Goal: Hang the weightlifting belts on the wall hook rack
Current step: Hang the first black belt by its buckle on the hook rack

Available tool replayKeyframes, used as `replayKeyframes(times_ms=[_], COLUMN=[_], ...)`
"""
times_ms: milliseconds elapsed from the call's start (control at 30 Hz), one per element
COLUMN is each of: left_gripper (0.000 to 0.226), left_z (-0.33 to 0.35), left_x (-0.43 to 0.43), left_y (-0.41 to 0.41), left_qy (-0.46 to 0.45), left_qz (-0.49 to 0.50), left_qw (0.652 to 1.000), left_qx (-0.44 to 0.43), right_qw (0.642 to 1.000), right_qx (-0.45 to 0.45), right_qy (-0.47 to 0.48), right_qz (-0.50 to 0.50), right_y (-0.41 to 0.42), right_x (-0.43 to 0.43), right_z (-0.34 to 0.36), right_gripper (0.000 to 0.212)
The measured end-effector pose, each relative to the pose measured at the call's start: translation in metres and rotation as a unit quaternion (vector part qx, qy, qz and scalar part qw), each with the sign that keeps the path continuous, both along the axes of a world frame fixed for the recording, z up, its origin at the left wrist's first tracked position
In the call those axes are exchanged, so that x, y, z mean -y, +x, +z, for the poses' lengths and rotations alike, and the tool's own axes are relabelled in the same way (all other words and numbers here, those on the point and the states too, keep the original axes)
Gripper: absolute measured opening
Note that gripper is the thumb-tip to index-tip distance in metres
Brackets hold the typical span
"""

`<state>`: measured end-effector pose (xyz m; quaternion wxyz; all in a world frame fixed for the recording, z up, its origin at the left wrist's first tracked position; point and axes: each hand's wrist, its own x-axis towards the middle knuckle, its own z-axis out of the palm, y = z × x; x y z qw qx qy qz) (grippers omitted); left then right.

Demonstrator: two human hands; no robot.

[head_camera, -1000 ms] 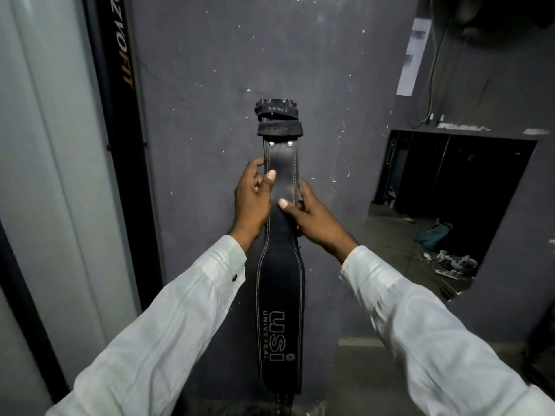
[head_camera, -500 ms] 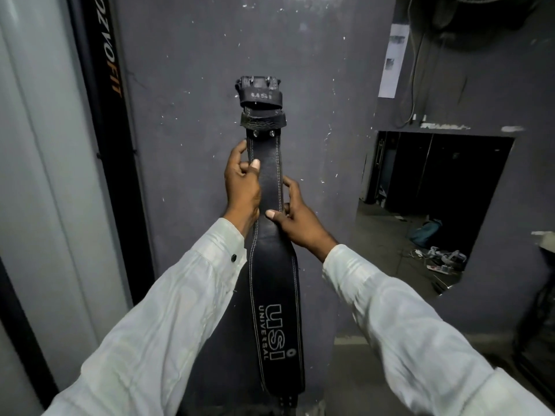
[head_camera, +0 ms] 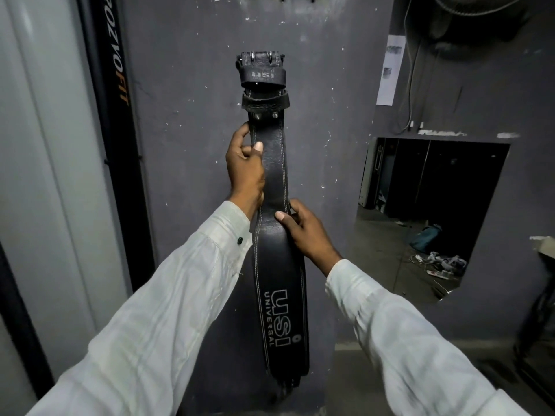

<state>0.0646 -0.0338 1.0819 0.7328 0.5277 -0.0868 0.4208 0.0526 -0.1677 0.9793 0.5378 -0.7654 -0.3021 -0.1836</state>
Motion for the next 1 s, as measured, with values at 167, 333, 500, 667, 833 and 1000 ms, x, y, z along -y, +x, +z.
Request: replayKeyframes(times_ms=[167,333,500,667,833,1000], left_gripper=[0.046,0.046,0.045,0.047,0.046,0.046], left_z=[0.008,0.01,0.014,0.019,0.03,0.033], left_x=[-0.005,-0.005,-0.007,-0.007,-0.016,-0.02], left_y=[-0.006,-0.006,-0.005,-0.006,-0.005,-0.003], left_qy=[-0.017,-0.032,-0.012,-0.019,-0.034,-0.05], left_qz=[0.005,0.0,0.027,0.042,0.05,0.053], left_qw=[1.0,0.999,0.999,0.999,0.998,0.997], left_qx=[0.005,0.011,0.013,0.018,0.019,0.019], right_qw=[0.99,0.995,0.962,0.984,0.969,0.98], right_qx=[-0.113,-0.073,-0.213,-0.125,-0.204,-0.161], right_qy=[0.029,0.064,0.062,0.105,0.039,0.082], right_qz=[0.084,0.033,0.162,0.07,0.133,0.085], right_y=[-0.005,-0.009,-0.012,-0.015,-0.021,-0.023], right_x=[0.004,-0.002,0.004,-0.004,0.007,0.009], right_z=[-0.028,-0.029,-0.038,-0.04,-0.061,-0.066], right_gripper=[0.029,0.029,0.039,0.032,0.046,0.037])
